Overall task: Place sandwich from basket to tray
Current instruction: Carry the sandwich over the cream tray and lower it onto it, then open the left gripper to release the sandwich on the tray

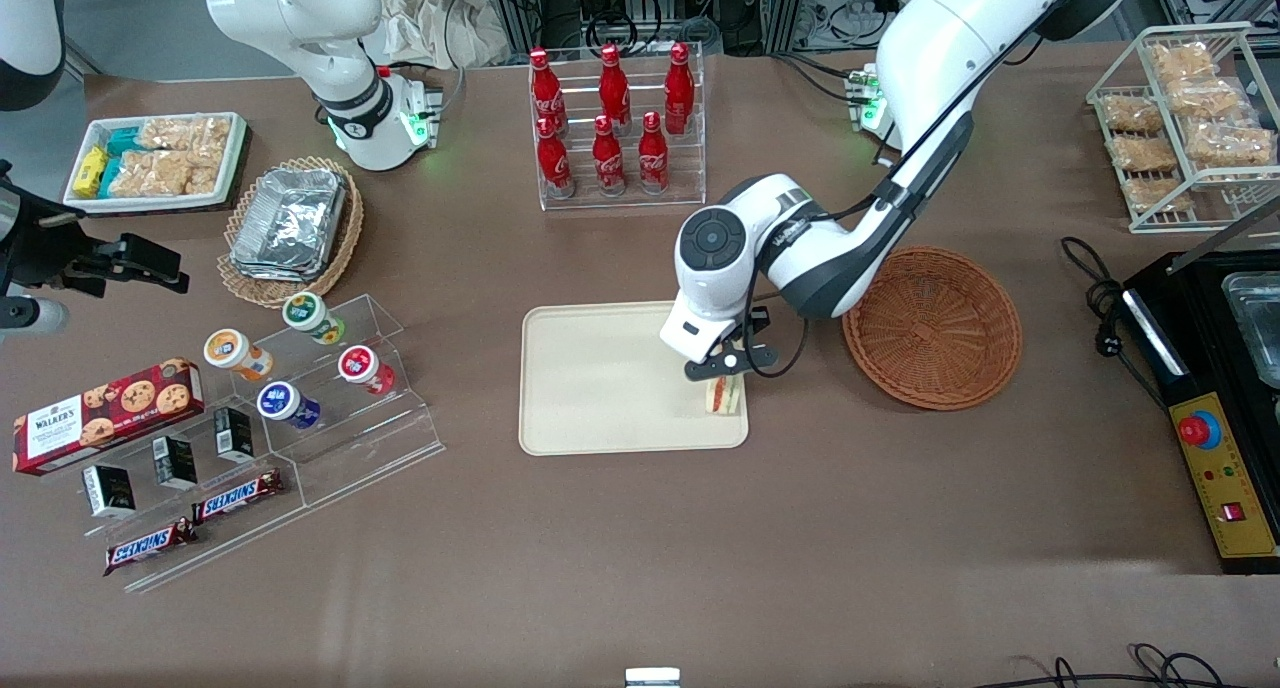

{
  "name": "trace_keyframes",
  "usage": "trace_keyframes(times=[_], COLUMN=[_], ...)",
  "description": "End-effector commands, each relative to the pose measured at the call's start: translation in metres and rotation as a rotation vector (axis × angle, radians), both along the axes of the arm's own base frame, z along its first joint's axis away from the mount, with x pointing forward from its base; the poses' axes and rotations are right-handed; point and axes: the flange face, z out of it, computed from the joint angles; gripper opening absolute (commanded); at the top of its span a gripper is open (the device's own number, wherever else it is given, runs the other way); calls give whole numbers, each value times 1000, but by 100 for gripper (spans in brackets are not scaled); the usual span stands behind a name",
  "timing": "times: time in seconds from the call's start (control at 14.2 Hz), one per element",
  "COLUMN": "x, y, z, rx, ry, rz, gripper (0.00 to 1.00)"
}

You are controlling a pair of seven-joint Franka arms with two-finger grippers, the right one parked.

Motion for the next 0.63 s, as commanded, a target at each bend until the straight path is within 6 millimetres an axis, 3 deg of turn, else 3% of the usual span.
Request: trace_keyframes(times=[0.0, 0.28, 0.42, 0.49, 0.56], x=[12, 11, 12, 10, 9], y=[-11, -11, -13, -15, -16], z=[-15, -43, -44, -48, -50], rx=[-31, -2, -16, -18, -17], ry=[-37, -49, -59, -58, -56], rz=[26, 49, 47, 51, 51], gripper=[0, 0, 0, 15, 55])
